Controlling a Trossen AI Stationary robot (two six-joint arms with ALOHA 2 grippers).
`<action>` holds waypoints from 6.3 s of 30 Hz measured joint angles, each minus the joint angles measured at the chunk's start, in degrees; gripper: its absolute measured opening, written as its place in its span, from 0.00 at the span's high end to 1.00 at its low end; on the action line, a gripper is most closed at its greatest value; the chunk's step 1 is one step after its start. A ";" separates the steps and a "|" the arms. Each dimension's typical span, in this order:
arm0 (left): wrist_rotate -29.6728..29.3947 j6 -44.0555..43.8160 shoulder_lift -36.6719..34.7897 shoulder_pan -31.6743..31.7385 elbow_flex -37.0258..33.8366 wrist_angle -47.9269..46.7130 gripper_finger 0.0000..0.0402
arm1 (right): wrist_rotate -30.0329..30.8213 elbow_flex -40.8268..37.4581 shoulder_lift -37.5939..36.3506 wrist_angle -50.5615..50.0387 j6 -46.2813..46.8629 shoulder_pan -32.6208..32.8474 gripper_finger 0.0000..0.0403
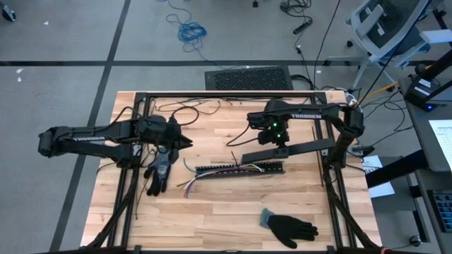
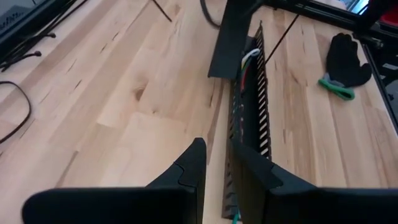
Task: Ziptie cables
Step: Close the cable duct with the cable duct cover
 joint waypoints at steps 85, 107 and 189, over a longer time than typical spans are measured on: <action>-3.98 3.45 39.00 -17.11 4.76 -9.44 0.96 | 4.71 22.29 -5.67 19.82 -7.30 -20.68 0.44; -4.20 -4.21 37.16 -17.18 5.95 -7.80 0.87 | 3.02 22.29 -5.67 11.93 -9.57 -20.48 0.44; -11.63 -11.89 30.34 -15.63 7.52 -12.09 0.87 | 18.67 -16.77 -12.95 35.46 35.15 26.77 0.44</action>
